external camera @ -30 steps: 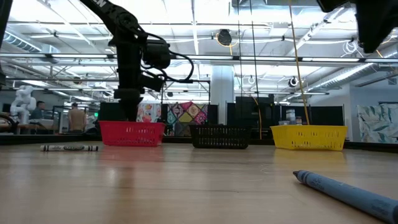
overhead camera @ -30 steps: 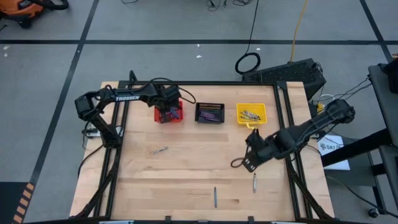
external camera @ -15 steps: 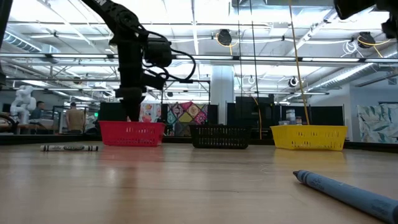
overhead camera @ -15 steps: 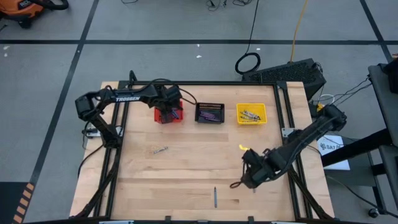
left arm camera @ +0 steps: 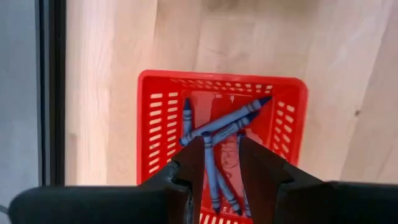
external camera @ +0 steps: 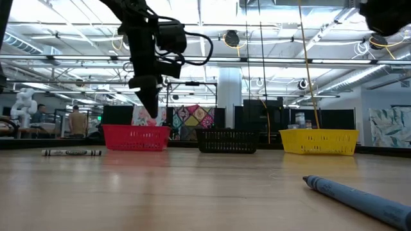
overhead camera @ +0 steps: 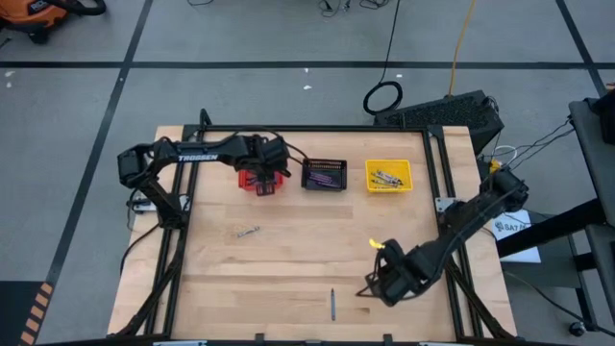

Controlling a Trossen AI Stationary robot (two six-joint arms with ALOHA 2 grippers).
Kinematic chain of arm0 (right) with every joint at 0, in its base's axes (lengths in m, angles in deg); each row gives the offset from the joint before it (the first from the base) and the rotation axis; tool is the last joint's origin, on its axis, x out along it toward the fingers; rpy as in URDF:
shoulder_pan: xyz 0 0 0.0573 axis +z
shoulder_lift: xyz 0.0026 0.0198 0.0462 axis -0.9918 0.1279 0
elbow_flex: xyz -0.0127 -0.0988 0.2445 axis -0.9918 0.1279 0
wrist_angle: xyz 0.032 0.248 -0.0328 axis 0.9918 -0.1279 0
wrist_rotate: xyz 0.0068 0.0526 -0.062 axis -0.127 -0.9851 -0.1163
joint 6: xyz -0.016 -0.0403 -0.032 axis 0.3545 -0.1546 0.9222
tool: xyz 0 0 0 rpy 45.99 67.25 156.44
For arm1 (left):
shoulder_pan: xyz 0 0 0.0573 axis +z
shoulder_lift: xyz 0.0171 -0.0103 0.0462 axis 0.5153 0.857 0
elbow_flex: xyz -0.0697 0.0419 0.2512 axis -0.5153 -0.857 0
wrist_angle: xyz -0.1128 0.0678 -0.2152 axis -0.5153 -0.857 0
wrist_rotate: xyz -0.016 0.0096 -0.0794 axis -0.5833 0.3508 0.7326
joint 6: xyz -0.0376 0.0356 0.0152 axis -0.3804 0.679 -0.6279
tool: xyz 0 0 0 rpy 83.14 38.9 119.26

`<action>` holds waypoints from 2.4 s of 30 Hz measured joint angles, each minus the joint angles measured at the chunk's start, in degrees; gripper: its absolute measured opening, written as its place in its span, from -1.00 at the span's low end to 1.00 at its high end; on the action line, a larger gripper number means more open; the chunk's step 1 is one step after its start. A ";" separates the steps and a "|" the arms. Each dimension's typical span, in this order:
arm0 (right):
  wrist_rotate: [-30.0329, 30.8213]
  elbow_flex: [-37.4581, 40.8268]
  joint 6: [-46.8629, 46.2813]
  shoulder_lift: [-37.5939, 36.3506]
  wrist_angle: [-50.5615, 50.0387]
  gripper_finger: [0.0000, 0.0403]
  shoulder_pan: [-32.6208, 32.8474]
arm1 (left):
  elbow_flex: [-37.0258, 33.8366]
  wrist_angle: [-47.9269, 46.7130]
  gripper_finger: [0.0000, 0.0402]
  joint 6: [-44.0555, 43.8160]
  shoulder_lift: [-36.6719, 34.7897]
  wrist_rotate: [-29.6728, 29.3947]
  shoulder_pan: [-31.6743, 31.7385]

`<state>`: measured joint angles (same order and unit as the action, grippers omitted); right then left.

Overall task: Sort crayons
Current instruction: Put the black crayon into the yellow bin

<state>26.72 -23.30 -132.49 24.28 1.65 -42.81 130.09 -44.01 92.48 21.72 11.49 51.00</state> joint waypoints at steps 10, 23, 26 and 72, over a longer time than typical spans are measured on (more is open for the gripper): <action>-2.15 0.00 -9.66 5.51 -0.95 -0.38 4.03 | 0.06 -0.15 -0.54 -0.01 0.00 0.00 -2.19; -5.15 0.00 -10.35 11.93 0.33 -0.38 4.65 | 0.06 -0.87 -0.54 -0.03 -0.02 0.00 -4.93; -5.24 0.00 -10.35 12.99 2.02 -0.38 4.65 | 0.06 -0.91 -0.54 -0.03 -0.02 0.00 -5.64; 1.65 11.92 -1.80 -7.07 -12.76 -1.00 -0.14 | 0.10 -0.58 -0.54 -0.01 -0.09 0.64 -13.35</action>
<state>28.37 -11.38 -134.29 17.21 -11.11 -42.94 130.19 -44.59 92.47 21.64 12.14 37.65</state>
